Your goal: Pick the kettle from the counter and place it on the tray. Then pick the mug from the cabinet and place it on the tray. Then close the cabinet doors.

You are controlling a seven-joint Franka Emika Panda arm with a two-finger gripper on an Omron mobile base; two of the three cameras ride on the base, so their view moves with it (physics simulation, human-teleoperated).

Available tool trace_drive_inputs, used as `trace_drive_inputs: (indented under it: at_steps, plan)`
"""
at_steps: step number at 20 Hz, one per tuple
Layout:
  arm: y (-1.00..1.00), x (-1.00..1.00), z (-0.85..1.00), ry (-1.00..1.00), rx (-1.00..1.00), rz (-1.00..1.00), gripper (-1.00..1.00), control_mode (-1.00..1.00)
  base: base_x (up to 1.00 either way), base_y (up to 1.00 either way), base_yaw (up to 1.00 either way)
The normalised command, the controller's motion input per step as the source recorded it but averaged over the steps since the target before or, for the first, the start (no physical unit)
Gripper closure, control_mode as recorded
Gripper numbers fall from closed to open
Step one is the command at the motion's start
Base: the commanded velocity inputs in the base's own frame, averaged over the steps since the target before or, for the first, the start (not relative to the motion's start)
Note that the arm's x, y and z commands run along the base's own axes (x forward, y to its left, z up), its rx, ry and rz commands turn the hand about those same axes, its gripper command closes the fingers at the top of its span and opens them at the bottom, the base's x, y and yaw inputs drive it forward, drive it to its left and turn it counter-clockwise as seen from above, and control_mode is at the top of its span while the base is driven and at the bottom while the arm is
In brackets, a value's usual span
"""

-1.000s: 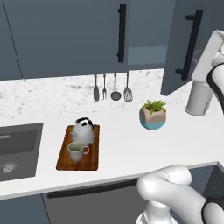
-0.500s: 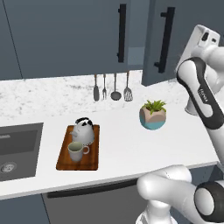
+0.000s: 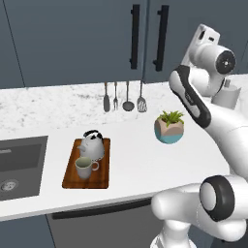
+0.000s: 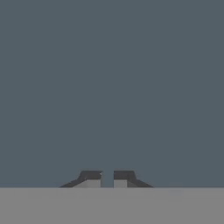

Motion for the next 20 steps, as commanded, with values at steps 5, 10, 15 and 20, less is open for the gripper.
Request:
trace_drive_inputs:
  at_steps: [5,10,15,20]
  plan:
    - [0.0,0.66,0.0,0.07,0.0,-0.12,1.0,-1.0,0.0,0.0,0.0]
    - [0.0,0.67,0.0,0.07,0.0,-0.1,1.0,-1.0,0.0,0.0,0.0]
    - [-0.06,0.57,-0.07,0.02,0.0,-0.06,1.0,-1.0,0.0,0.0,0.0]
    - [-0.35,0.44,-0.11,0.0,0.0,0.0,1.0,-1.0,0.0,0.0,0.0]
